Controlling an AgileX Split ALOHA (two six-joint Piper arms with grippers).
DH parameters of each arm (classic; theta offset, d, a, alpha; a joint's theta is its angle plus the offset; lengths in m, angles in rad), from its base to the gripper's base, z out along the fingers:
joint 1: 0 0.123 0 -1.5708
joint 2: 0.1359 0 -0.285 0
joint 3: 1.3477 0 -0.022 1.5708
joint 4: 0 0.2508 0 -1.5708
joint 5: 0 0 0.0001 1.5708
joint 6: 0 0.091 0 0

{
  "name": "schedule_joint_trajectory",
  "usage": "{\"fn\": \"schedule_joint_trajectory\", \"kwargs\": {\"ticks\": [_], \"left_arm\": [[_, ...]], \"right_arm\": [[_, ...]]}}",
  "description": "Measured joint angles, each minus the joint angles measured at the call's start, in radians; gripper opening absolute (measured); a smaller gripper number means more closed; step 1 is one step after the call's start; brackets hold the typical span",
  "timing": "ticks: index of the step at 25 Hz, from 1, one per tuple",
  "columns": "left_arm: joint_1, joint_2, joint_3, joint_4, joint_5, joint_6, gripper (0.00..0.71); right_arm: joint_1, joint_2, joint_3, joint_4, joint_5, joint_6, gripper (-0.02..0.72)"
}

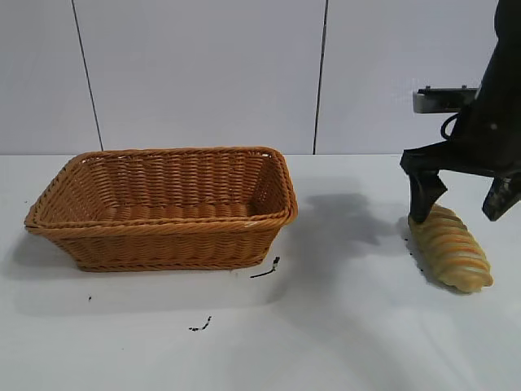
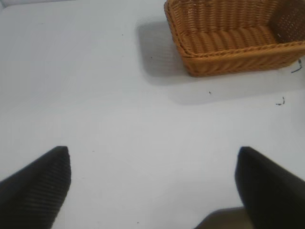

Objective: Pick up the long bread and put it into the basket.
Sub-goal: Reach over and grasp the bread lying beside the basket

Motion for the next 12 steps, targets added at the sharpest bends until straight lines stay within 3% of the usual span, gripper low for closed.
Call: {"fn": "schedule_joint_trajectory", "kwargs": {"ticks": [12], "left_arm": [[0.0, 0.0, 0.0, 0.0, 0.0, 0.0, 0.696]], "right_arm": [[0.0, 0.024, -0.003, 0.0, -0.04, 0.0, 0.621]]}}
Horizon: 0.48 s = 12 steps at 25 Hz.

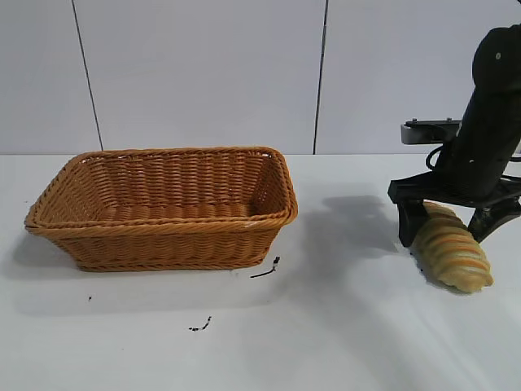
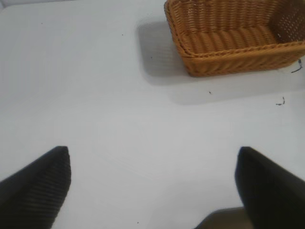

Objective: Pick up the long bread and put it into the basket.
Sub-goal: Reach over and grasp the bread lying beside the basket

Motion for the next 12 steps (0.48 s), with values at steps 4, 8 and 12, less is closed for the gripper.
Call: {"fn": "schedule_joint_trajectory", "kwargs": {"ticks": [4, 8, 12], "left_arm": [[0.0, 0.0, 0.0, 0.0, 0.0, 0.0, 0.696], [0.0, 0.0, 0.0, 0.0, 0.0, 0.0, 0.696], [0.0, 0.0, 0.0, 0.0, 0.0, 0.0, 0.696]], "right_arm": [[0.0, 0.018, -0.001, 0.0, 0.003, 0.0, 0.615], [0.0, 0.018, -0.001, 0.0, 0.006, 0.0, 0.598], [0.0, 0.018, -0.001, -0.001, 0.018, 0.0, 0.362]]}}
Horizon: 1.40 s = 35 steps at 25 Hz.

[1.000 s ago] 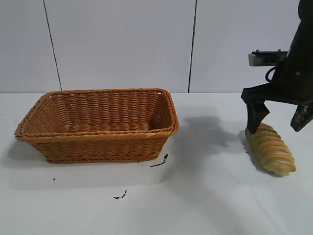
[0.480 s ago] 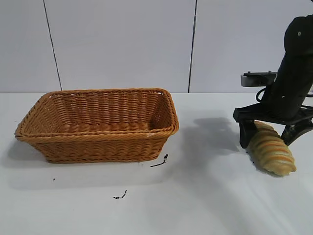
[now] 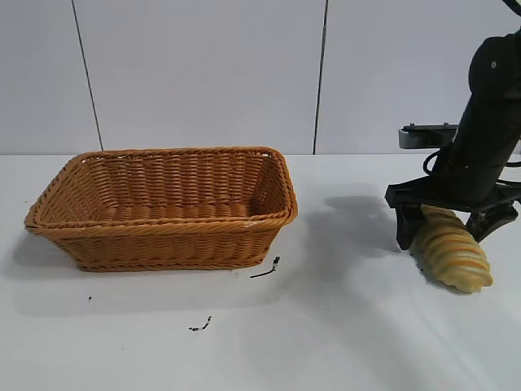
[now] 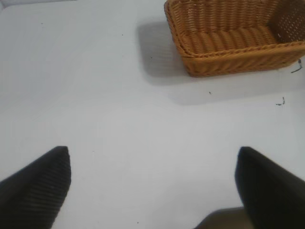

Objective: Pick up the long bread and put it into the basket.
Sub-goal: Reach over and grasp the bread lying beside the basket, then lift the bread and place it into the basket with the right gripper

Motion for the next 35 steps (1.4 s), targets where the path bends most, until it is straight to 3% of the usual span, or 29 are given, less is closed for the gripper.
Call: {"fn": "schedule_joint_trajectory", "kwargs": {"ticks": [2, 4, 8, 14, 22, 24, 29, 35], "left_arm": [[0.0, 0.0, 0.0, 0.0, 0.0, 0.0, 0.696], [0.0, 0.0, 0.0, 0.0, 0.0, 0.0, 0.696], [0.0, 0.0, 0.0, 0.0, 0.0, 0.0, 0.696], [0.0, 0.0, 0.0, 0.0, 0.0, 0.0, 0.696], [0.0, 0.0, 0.0, 0.0, 0.0, 0.0, 0.696], [0.0, 0.0, 0.0, 0.0, 0.0, 0.0, 0.696], [0.0, 0.0, 0.0, 0.0, 0.0, 0.0, 0.696], [0.0, 0.0, 0.0, 0.0, 0.0, 0.0, 0.696]], "right_arm": [[0.0, -0.005, 0.0, 0.0, 0.003, 0.0, 0.23], [0.0, -0.02, -0.004, -0.009, 0.011, 0.0, 0.172], [0.0, -0.09, -0.074, -0.022, 0.091, -0.001, 0.165], [0.022, -0.158, -0.31, -0.022, 0.35, -0.052, 0.154], [0.148, -0.077, -0.676, -0.02, 0.478, -0.145, 0.143], [0.183, -0.017, -0.778, -0.021, 0.508, -0.193, 0.143], [0.296, 0.111, -0.968, -0.023, 0.522, -0.41, 0.141], [0.441, 0.196, -1.011, 0.002, 0.436, -0.643, 0.137]]}}
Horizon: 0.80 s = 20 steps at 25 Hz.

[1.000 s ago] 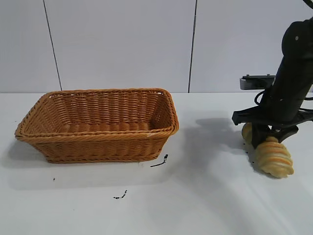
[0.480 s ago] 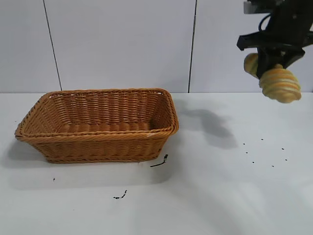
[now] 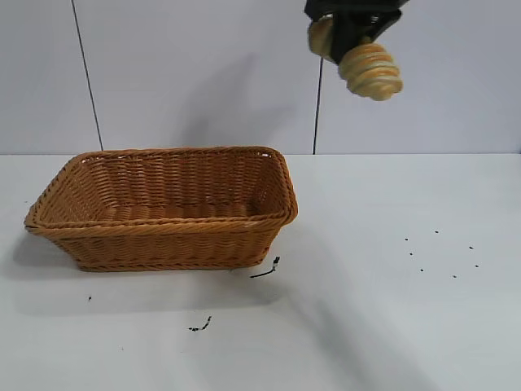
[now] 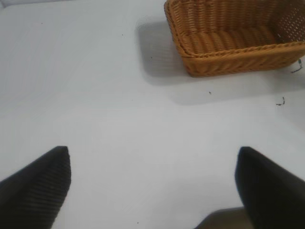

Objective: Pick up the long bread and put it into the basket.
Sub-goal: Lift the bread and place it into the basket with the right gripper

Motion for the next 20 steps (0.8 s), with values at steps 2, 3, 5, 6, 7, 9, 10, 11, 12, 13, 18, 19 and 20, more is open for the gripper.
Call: {"fn": "schedule_joint_trajectory", "kwargs": {"ticks": [2, 3, 5, 6, 7, 9, 10, 11, 12, 13, 18, 19, 20], "left_arm": [[0.0, 0.0, 0.0, 0.0, 0.0, 0.0, 0.696], [0.0, 0.0, 0.0, 0.0, 0.0, 0.0, 0.696], [0.0, 0.0, 0.0, 0.0, 0.0, 0.0, 0.696], [0.0, 0.0, 0.0, 0.0, 0.0, 0.0, 0.696], [0.0, 0.0, 0.0, 0.0, 0.0, 0.0, 0.696], [0.0, 0.0, 0.0, 0.0, 0.0, 0.0, 0.696], [0.0, 0.0, 0.0, 0.0, 0.0, 0.0, 0.696], [0.0, 0.0, 0.0, 0.0, 0.0, 0.0, 0.696], [0.0, 0.0, 0.0, 0.0, 0.0, 0.0, 0.696], [0.0, 0.0, 0.0, 0.0, 0.0, 0.0, 0.696], [0.0, 0.0, 0.0, 0.0, 0.0, 0.0, 0.696], [0.0, 0.0, 0.0, 0.0, 0.0, 0.0, 0.696], [0.0, 0.0, 0.0, 0.0, 0.0, 0.0, 0.696]], "right_arm": [[0.033, 0.021, 0.0, 0.03, -0.029, -0.094, 0.137], [0.048, 0.032, 0.0, 0.053, -0.044, -0.136, 0.137], [0.07, 0.051, 0.0, 0.102, -0.062, -0.241, 0.137], [0.077, 0.063, 0.0, 0.123, -0.069, -0.288, 0.137], [0.084, 0.075, 0.0, 0.144, -0.071, -0.321, 0.137], [0.088, 0.103, 0.0, 0.165, -0.072, -0.378, 0.137], [0.088, 0.12, 0.0, 0.169, -0.074, -0.392, 0.137], [0.088, 0.133, 0.0, 0.17, -0.08, -0.404, 0.137], [0.088, 0.148, 0.0, 0.17, -0.087, -0.41, 0.137], [0.088, 0.161, 0.0, 0.17, -0.097, -0.414, 0.137], [0.088, 0.204, 0.0, 0.191, -0.126, -0.415, 0.137], [0.088, 0.209, 0.0, 0.196, -0.131, -0.417, 0.137], [0.088, 0.213, 0.0, 0.198, -0.136, -0.417, 0.137]]}}
